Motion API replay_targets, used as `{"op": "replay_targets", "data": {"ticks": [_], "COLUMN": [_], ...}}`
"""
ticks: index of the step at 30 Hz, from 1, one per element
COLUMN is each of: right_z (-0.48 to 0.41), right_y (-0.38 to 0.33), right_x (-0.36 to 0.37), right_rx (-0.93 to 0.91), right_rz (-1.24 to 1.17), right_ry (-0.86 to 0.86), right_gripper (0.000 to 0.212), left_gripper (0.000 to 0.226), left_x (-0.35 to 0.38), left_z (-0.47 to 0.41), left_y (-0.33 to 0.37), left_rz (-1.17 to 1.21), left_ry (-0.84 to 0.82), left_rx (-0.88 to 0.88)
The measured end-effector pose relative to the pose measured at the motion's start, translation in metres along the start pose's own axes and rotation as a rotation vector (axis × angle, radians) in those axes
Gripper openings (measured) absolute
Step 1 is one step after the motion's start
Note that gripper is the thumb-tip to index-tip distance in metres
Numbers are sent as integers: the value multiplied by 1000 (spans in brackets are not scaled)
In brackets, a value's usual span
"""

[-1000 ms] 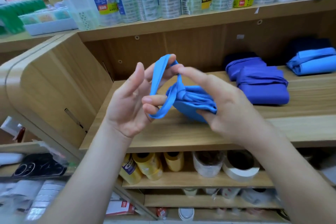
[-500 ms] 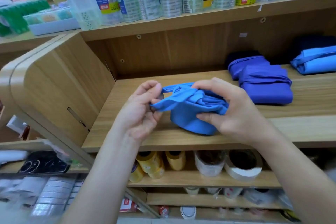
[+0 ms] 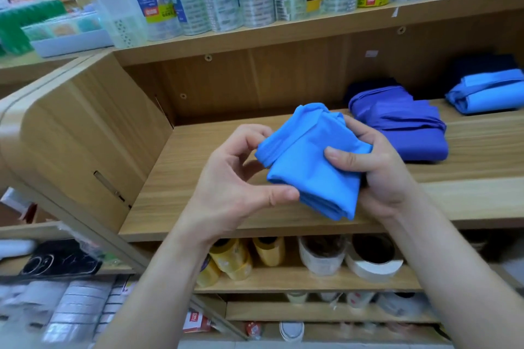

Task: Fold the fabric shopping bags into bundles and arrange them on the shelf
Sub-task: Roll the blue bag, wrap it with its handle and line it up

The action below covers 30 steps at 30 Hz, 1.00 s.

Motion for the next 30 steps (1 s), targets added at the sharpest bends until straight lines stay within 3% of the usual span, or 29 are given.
{"op": "replay_targets", "data": {"ticks": [5,10,15,22,24,27,30], "right_z": [1,2,9,28,29,22,17], "right_y": [16,8,-10,-41,-43,-40,-32], "right_x": [8,2,-14,6,13,12,3], "right_rx": [21,-68,-247,-673,-726,-665,-534], "right_rz": [-226,-228,5,863,986,1010,851], "right_ry": [157,368,554,649,633,572,542], "right_gripper": [39,38,37,29,28,31,30], "left_gripper": [36,29,16,17,21,20,19], "left_x": [0,5,9,28,17,1,-2], "left_z": [-3,8,28,32,30,27,23], "left_y": [-4,-21,-31,10,4,-15,-6], "left_rz": [239,324,141,-590,-533,-294,-529], "left_ry": [248,443,394,237,285,375,399], "left_rx": [37,-48,-130,94,6,-192,-133]}}
Point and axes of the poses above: each hand's wrist, its own z-axis away from the middle knuckle, its own x-axis out of the palm, y = z × x, the point moved 10 cm from there along -z, towards the middle knuckle, and after that the axes turned 6 degrees about -z, right-handed, at the moved point
